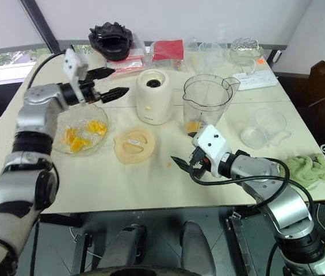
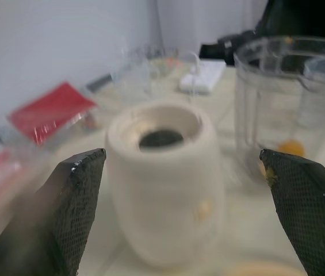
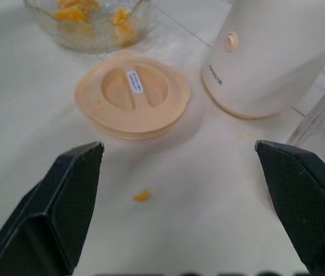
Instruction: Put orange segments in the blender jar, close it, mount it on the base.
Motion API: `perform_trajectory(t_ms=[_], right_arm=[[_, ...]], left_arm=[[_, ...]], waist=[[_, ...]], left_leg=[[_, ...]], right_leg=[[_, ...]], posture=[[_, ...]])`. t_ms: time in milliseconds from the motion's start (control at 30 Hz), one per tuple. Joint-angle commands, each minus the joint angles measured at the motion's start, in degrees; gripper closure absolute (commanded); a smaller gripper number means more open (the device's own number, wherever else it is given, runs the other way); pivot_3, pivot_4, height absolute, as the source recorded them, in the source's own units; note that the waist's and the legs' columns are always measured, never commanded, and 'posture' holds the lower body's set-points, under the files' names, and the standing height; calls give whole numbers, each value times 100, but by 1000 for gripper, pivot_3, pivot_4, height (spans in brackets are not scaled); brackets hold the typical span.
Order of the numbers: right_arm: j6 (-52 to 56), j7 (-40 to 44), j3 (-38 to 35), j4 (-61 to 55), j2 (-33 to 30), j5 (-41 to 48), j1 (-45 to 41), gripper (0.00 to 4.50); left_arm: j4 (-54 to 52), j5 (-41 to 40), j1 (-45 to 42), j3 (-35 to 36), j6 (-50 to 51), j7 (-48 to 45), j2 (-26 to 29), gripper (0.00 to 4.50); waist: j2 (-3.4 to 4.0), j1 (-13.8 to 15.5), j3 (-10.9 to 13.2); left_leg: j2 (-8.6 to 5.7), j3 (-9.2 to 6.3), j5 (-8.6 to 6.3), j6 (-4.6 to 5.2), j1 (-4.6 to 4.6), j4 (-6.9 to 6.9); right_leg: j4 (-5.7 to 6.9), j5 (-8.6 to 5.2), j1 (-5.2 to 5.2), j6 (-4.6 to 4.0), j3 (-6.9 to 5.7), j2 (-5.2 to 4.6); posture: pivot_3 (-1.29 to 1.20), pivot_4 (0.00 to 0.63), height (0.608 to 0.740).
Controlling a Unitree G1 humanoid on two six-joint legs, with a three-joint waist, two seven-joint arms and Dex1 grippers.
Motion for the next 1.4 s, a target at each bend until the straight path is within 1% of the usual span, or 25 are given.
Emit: perform_trajectory(t_ms=[33,100,200,300,367,433,567,700,833,900,1000,1167,1400], right_arm=[[-160,66,-429,-58,-53,121,-21,72],[-353,132,-586,120,-200,-29,172,72],[-498,439,-1455,385,-648,78,381,72],[-1065,400,-1904,859,-606,-72,681,72],[-977,-203,-2086,1089,-159,-107,561,72],[-1012,-574,-2288,1287,187,-96,506,72],[-1295,-1261,-2303,1492,686,-530,742,72],[-1657,-1809,-2331,1690,1078,-883,950,72],[-2047,-2273,-2474,2001,1321,-1179,1062,72],[-2268,-2550,-2588,2317,1380,-1334,1044,72],[-2378,-2782,-2749,2695,1416,-1330,873,72],[-2500,-2910,-2955,3358,1322,-1229,479,72],[-2912,-2906,-3051,4571,1111,-1197,-131,72]], left_arm=[[-831,-338,38,-127,462,-462,335,31],[-991,-394,45,-203,608,-501,338,31],[-1565,-589,-289,-409,1280,-428,275,31],[-2126,-810,-113,-467,1566,-327,152,31],[-2523,-1009,212,-266,1853,22,55,31],[-3125,-1211,605,-163,2197,421,-72,31],[-4371,-1601,1594,9,2660,1052,-181,31],[-5129,-1864,2254,40,2855,1555,-297,31],[-5507,-1974,2644,-69,2848,1850,-345,31],[-5552,-1963,2793,-150,2750,1929,-367,31],[-5534,-1893,2883,-289,2599,1995,-382,31],[-5482,-1871,2968,-423,2474,2014,-303,31],[-5629,-2003,3190,-391,2472,1993,-156,31]], waist=[[0,11,0],[1,22,-1],[-1,38,0],[-1,-10,-1],[0,-51,-1],[16,-135,-8],[23,-176,-3],[24,-137,-3],[25,-66,-4],[25,-34,-4],[26,-20,-4],[27,-44,-5],[29,-43,-5]], left_leg=[[0,-1,0,0,0,2],[0,0,0,0,6,3],[-2,0,0,0,8,3],[-2,2,0,1,2,7],[3,5,-2,4,15,-5],[10,10,-3,5,29,-14],[10,10,-3,5,31,-14],[10,10,-3,4,30,-10],[5,14,-2,4,29,-5],[4,19,-2,4,31,-5],[4,21,-2,4,31,-4],[5,24,-2,4,34,-5],[5,27,-2,5,35,-7]], right_leg=[[0,0,1,0,-1,0],[-1,0,8,-1,-1,0],[-8,-1,16,-1,-1,-1],[-13,-1,15,-1,-1,-1],[-9,-1,15,-1,0,0],[0,0,15,-3,4,3],[8,0,13,-4,8,4],[6,0,13,-5,9,4],[2,0,18,-6,12,0],[0,-1,18,-7,13,1],[0,-6,19,-17,15,1],[0,-9,19,-26,16,3],[-1,-9,21,-26,17,3]], posture=[[0,150,740],[0,150,740],[0,150,740],[0,150,740],[0,150,740],[0,150,740],[0,150,740],[0,150,740],[0,150,740],[0,150,740],[0,150,740],[0,150,740],[0,150,740]])
